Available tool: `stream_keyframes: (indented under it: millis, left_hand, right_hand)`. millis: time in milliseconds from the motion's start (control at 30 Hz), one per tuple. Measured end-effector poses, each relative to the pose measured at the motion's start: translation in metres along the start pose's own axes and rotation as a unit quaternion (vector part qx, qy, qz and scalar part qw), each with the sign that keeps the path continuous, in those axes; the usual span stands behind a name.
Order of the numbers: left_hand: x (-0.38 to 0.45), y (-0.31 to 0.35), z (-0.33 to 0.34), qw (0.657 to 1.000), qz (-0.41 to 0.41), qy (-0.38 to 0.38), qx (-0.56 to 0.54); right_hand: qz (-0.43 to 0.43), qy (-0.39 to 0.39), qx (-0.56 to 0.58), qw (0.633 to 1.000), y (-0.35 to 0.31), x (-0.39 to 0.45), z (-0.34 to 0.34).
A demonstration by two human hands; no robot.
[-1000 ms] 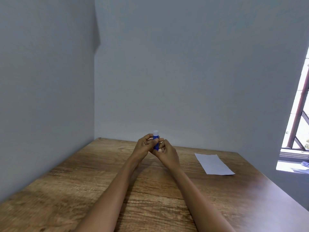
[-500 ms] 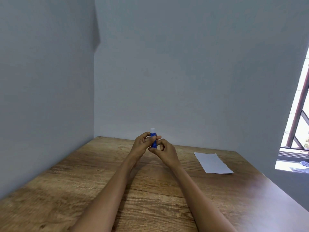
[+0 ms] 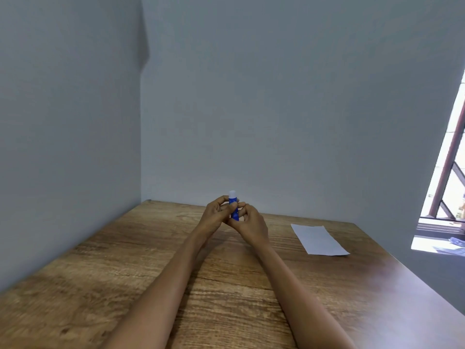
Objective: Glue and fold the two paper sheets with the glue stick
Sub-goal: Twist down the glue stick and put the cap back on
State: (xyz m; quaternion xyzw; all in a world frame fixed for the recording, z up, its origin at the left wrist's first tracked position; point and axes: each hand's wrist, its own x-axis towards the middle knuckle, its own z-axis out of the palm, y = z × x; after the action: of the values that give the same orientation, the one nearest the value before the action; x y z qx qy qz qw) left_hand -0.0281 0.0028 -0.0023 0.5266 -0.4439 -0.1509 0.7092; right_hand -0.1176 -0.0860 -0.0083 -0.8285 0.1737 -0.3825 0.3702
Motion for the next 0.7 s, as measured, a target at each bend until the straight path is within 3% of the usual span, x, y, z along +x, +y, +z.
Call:
stream_keyframes:
  millis: [67, 167, 400, 467, 567, 633, 700]
  left_hand:
    - [0.000, 0.000, 0.000, 1.000, -0.001, 0.005, 0.004]
    - [-0.001, 0.001, -0.003, 1.000, -0.001, 0.003, -0.008]
    - [0.000, -0.001, -0.010, 1.000, -0.007, 0.017, -0.004]
    - [-0.001, -0.001, -0.012, 1.000, -0.007, 0.020, -0.013]
    - [0.000, 0.000, -0.011, 1.000, -0.002, 0.016, -0.025]
    - [0.000, 0.001, -0.008, 1.000, 0.002, 0.016, -0.021]
    - [0.000, 0.002, -0.006, 0.999, 0.003, 0.022, -0.024]
  right_hand:
    - [0.000, -0.018, 0.033, 0.999, 0.000, -0.001, 0.003]
    - [-0.016, -0.119, 0.091, 0.989, 0.002, -0.002, 0.001]
    - [0.074, -0.264, 0.199, 0.941, -0.002, -0.005, -0.008]
    - [0.069, -0.254, 0.210, 0.942, -0.001, -0.005, -0.007]
    - [0.009, -0.130, 0.127, 0.983, -0.001, -0.003, -0.001]
    - [0.003, -0.063, 0.108, 0.992, -0.001, -0.003, 0.001]
    - [0.022, -0.067, 0.124, 0.990, -0.001, -0.003, 0.002]
